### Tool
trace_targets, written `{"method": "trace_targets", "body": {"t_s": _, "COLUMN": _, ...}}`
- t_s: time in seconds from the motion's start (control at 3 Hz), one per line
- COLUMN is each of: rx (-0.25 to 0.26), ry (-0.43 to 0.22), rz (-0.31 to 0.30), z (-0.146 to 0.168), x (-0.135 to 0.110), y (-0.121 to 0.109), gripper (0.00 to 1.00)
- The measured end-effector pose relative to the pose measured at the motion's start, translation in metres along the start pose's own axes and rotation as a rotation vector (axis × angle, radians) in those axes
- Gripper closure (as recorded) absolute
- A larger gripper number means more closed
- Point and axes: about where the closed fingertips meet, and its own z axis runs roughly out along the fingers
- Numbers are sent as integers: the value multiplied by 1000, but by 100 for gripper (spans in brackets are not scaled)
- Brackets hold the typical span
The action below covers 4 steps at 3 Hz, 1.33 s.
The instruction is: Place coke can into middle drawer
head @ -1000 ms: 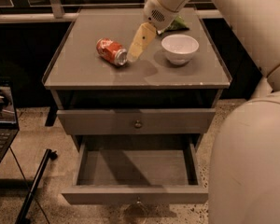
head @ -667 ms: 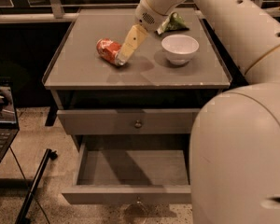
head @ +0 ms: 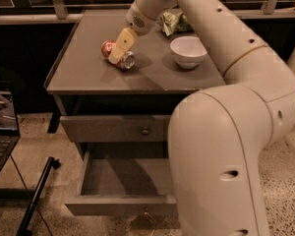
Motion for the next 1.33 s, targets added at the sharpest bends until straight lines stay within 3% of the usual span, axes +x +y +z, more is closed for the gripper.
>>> {"method": "trace_targets", "body": {"t_s": 0.33, "rx": -33, "ry": 7, "rz": 4, "z": 25, "x": -10, "y": 0, "gripper": 0}}
{"method": "trace_targets", "body": {"t_s": 1.0, "rx": -85, "ry": 66, "rz": 46, "z": 71, "x": -5, "y": 0, "gripper": 0}}
{"method": "trace_targets", "body": {"t_s": 1.33, "rx": -85, "ry": 66, "rz": 46, "z": 71, "x": -5, "y": 0, "gripper": 18}}
